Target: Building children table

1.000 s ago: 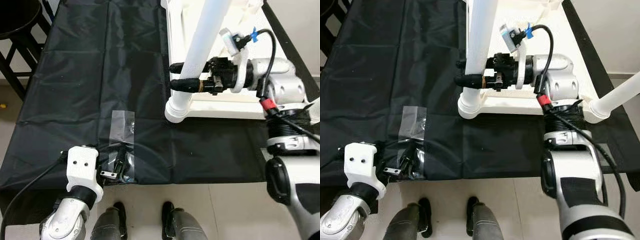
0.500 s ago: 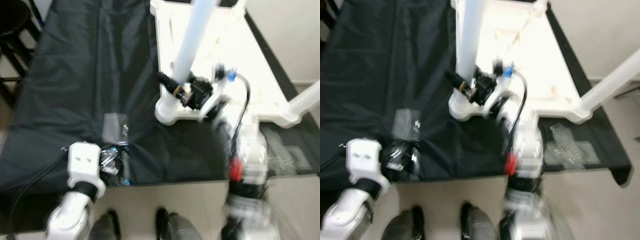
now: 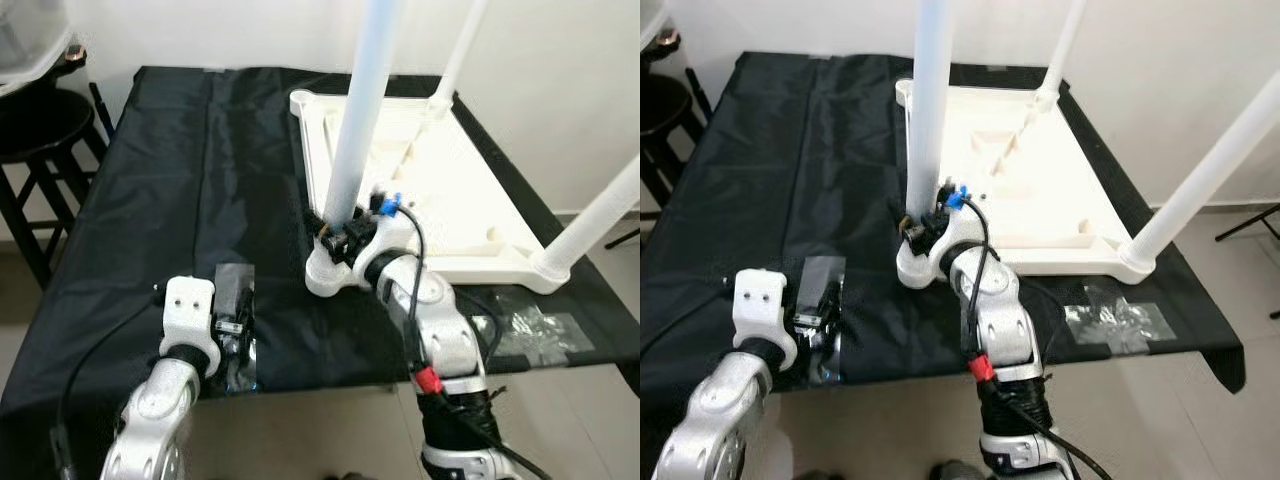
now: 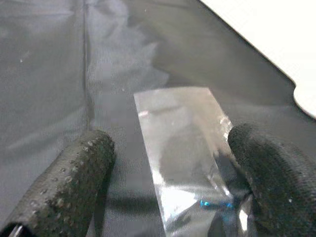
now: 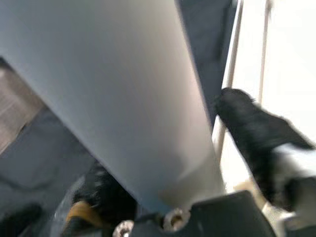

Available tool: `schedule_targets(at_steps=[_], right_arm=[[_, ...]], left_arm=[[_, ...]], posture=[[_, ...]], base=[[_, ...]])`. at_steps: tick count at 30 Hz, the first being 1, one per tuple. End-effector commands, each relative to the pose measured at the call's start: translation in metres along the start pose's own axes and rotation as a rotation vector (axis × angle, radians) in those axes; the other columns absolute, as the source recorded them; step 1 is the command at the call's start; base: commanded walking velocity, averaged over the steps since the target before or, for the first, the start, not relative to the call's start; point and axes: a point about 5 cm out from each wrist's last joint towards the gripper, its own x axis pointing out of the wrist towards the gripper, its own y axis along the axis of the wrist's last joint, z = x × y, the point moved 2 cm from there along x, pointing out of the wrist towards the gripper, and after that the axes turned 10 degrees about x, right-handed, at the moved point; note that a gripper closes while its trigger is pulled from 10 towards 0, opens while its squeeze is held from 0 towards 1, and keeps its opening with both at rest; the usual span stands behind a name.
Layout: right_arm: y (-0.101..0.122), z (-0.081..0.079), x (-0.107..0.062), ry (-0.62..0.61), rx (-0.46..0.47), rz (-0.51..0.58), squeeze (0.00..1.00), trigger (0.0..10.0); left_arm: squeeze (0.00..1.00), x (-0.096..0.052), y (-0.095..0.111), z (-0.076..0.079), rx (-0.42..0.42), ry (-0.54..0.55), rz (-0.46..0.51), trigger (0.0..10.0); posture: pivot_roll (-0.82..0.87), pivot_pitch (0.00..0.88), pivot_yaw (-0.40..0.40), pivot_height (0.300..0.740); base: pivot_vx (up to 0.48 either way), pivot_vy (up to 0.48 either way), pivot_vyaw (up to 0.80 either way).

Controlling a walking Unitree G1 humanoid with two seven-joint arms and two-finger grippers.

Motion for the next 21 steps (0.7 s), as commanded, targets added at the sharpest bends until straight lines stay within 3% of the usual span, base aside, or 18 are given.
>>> schedule_targets(at_steps=[1, 3, 4, 6, 7, 8, 10, 12, 13, 14, 16, 21], right_arm=[[0.018, 0.003, -0.003, 0.064, -0.023, 0.060, 1.00, 10.0], [0.024, 0.005, -0.005, 0.120, -0.047, 0.071, 1.00, 10.0], [0.036, 0.009, -0.011, 0.253, -0.119, 0.087, 1.00, 10.0], [0.036, 0.009, -0.011, 0.253, -0.119, 0.087, 1.00, 10.0], [0.045, 0.016, -0.017, 0.359, -0.175, 0.079, 1.00, 10.0], [0.045, 0.016, -0.017, 0.359, -0.175, 0.079, 1.00, 10.0], [0.060, 0.024, -0.031, 0.589, -0.302, 0.025, 1.00, 10.0], [0.060, 0.024, -0.031, 0.589, -0.302, 0.025, 1.00, 10.0], [0.067, 0.031, -0.032, 0.660, -0.330, -0.017, 1.00, 10.0], [0.076, 0.039, -0.030, 0.700, -0.345, -0.054, 0.00, 10.0], [0.094, 0.050, -0.025, 0.715, -0.349, -0.051, 0.00, 10.0], [0.112, 0.056, -0.023, 0.738, -0.326, -0.013, 0.00, 10.0]], left_arm=[[0.00, 0.000, -0.006, 0.000, -0.009, 0.001, -0.015, 10.0], [0.00, 0.000, -0.006, 0.000, -0.009, 0.000, -0.013, 10.0], [0.00, 0.000, -0.005, 0.001, -0.010, -0.001, -0.011, 10.0], [0.00, 0.000, -0.005, 0.001, -0.010, -0.001, -0.011, 10.0], [0.00, -0.002, -0.005, 0.001, -0.011, -0.002, -0.009, 10.0], [0.00, -0.002, -0.005, 0.001, -0.011, -0.002, -0.009, 10.0], [0.00, -0.007, -0.003, 0.003, -0.013, -0.003, -0.003, 10.0], [0.00, -0.007, -0.003, 0.003, -0.013, -0.003, -0.003, 10.0], [0.00, -0.010, -0.002, 0.004, -0.013, -0.004, 0.000, 10.0], [0.00, -0.015, 0.000, 0.004, -0.013, -0.004, 0.005, 10.0], [0.00, -0.024, 0.003, 0.004, -0.011, -0.001, 0.013, 10.0], [0.00, -0.033, 0.006, 0.003, -0.003, 0.004, 0.022, 10.0]], posture=[[0.00, 0.079, -0.095, 0.740], [0.00, 0.079, -0.095, 0.740], [0.00, 0.090, -0.096, 0.740], [0.00, 0.090, -0.096, 0.740], [0.01, 0.102, -0.099, 0.740], [0.01, 0.102, -0.099, 0.740], [0.03, 0.125, -0.103, 0.740], [0.03, 0.125, -0.103, 0.740], [0.04, 0.145, -0.107, 0.740], [0.05, 0.163, -0.106, 0.740], [0.05, 0.177, -0.107, 0.740], [0.06, 0.210, -0.102, 0.740]], base=[[0.000, 0.000, 0.00], [0.000, 0.000, 0.00], [0.000, 0.000, 0.00], [0.000, 0.000, 0.00], [0.000, 0.000, 0.00], [0.000, 0.000, 0.00], [0.000, 0.000, 0.00], [0.000, 0.000, 0.00], [0.000, 0.000, 0.00], [0.000, 0.000, 0.00], [0.000, 0.000, 0.00], [0.000, 0.000, 0.00]])
